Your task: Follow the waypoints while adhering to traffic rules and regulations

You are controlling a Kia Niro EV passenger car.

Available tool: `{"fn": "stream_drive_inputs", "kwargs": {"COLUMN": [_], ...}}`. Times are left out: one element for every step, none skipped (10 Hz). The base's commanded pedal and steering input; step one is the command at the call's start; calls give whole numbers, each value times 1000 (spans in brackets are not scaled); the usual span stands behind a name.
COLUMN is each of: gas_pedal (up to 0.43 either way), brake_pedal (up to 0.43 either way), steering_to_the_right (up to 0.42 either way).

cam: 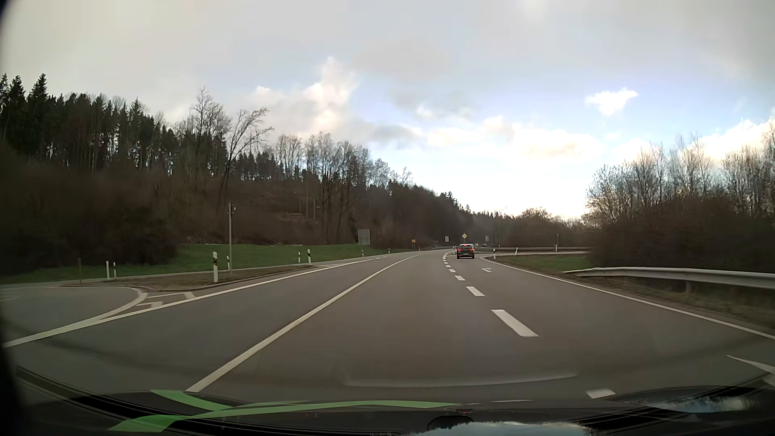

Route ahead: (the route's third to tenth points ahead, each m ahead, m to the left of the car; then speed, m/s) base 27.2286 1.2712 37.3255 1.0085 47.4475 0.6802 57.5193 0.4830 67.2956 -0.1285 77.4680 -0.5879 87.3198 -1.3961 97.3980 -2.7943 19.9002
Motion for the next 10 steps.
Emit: {"fn": "stream_drive_inputs", "kwargs": {"gas_pedal": [268, 268, 268, 268, 268, 268, 268, 268, 268, 268], "brake_pedal": [0, 0, 0, 0, 0, 0, 0, 0, 0, 0], "steering_to_the_right": [1, 1, 1, 1, 1, 1, 1, 1, 1, 1]}}
